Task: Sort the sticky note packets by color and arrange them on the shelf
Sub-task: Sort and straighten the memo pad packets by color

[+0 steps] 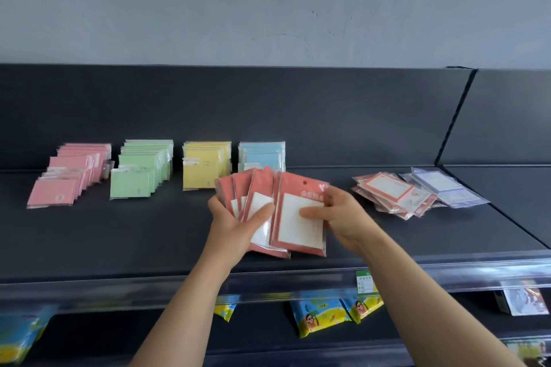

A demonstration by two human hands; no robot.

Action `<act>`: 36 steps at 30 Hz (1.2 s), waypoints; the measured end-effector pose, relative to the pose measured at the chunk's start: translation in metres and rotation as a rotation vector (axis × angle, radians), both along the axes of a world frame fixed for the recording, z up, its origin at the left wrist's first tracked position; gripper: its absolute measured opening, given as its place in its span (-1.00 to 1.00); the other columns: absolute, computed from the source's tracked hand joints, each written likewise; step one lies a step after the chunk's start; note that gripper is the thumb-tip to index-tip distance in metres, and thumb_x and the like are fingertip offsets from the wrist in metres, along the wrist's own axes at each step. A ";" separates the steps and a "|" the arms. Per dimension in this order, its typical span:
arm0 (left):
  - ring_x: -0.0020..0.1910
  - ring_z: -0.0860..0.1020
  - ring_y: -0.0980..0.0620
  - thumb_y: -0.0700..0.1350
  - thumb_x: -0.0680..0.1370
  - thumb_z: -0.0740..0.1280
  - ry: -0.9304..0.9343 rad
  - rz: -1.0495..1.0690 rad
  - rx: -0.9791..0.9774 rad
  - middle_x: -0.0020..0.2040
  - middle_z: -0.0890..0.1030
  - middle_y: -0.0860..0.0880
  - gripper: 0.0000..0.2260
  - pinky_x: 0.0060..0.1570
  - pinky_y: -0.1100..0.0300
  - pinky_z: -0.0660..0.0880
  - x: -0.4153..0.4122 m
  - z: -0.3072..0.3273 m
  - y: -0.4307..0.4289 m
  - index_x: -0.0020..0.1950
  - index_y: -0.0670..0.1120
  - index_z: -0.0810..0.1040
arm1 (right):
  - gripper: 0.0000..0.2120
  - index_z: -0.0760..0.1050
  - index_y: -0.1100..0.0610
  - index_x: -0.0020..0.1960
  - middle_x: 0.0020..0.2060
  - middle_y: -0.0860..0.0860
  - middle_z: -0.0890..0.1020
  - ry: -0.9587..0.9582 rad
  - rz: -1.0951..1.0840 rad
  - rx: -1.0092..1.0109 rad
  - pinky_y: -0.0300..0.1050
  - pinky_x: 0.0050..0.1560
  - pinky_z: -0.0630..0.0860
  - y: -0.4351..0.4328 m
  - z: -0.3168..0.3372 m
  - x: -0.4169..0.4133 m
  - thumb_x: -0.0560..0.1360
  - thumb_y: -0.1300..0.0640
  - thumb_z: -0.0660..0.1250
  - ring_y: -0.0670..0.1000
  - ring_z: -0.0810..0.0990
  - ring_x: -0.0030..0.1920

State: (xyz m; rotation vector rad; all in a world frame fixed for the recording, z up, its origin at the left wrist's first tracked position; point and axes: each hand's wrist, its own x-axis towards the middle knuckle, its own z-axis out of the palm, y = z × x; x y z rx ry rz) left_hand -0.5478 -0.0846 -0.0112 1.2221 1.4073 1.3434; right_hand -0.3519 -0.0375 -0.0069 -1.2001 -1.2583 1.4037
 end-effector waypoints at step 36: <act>0.33 0.27 0.16 -0.07 0.59 0.31 0.377 -0.416 -0.018 0.48 0.18 0.10 -0.24 0.29 0.19 0.30 0.052 -0.017 0.035 0.52 0.22 -0.20 | -0.35 0.13 -0.04 0.44 0.22 -0.03 0.53 -0.082 0.138 0.137 0.03 0.24 0.51 -0.004 -0.019 0.029 0.49 0.26 0.38 -0.03 0.53 0.23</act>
